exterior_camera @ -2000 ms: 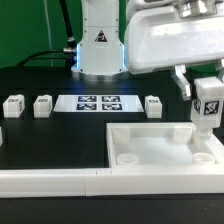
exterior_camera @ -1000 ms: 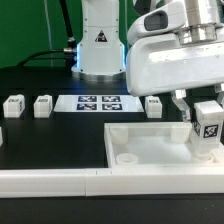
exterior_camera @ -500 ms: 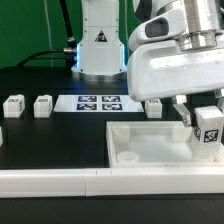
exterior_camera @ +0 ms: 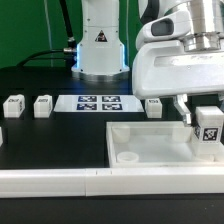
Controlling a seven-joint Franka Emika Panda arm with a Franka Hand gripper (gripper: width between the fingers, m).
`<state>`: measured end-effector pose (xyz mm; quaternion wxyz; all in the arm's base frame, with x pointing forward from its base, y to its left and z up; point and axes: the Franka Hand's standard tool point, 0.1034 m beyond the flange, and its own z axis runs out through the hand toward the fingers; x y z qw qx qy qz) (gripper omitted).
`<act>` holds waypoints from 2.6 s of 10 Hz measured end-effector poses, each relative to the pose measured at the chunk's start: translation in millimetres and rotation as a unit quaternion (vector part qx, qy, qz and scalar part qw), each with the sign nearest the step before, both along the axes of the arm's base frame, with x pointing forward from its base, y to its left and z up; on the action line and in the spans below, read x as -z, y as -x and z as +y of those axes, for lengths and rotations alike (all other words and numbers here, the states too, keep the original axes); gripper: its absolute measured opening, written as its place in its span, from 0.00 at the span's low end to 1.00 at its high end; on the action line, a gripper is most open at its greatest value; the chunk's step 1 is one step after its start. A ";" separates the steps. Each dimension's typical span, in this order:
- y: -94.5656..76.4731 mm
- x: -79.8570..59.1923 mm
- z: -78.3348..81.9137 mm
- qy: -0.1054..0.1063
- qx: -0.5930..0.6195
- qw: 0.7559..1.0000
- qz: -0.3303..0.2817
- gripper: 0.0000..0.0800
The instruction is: Assemble square table
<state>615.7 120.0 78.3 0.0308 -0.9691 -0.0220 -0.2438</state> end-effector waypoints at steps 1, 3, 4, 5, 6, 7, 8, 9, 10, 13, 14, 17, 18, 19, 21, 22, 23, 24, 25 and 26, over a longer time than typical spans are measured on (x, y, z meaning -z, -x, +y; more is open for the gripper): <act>0.0 0.0 0.0 0.000 0.000 1.000 0.000 0.63; 0.0 0.0 0.2 0.001 -0.002 1.000 0.000 0.78; 0.0 0.0 0.1 0.001 -0.002 1.000 0.000 0.80; 0.0 0.0 0.2 0.002 -0.003 1.000 0.000 0.80; 0.0 0.0 0.1 0.002 -0.004 1.000 0.000 0.81; 0.0 0.0 0.2 0.003 -0.005 1.000 0.000 0.81; 0.0 0.0 0.2 0.003 -0.006 1.000 0.000 0.81; 0.0 0.0 0.2 0.004 -0.007 1.000 -0.001 0.81; -0.1 0.2 -0.8 0.004 -0.006 1.000 0.003 0.81; -9.6 -7.7 -8.4 -0.001 0.008 0.998 0.061 0.81; -17.0 -15.2 -12.6 -0.003 0.013 0.997 0.073 0.81; -18.3 -18.8 -10.8 -0.003 0.012 0.983 0.185 0.81; -11.8 -14.4 -9.3 -0.004 0.018 0.975 0.221 0.81; -0.2 1.0 0.7 -0.006 0.024 0.971 0.237 0.81; 9.2 5.7 1.3 -0.002 0.021 0.961 0.276 0.81; 11.4 9.3 3.1 0.000 0.020 0.962 0.273 0.81; 11.3 8.9 4.4 0.000 0.018 0.962 0.272 0.81; 11.1 8.9 3.8 -0.001 0.023 0.962 0.272 0.77; 11.1 8.9 3.9 -0.002 0.028 0.962 0.273 0.77; 11.1 8.9 3.8 -0.002 0.028 0.962 0.273 0.55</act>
Offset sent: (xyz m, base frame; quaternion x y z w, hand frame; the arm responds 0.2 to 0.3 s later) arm 0.0000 0.0000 0.0000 0.0000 0.0000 0.0000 1.0000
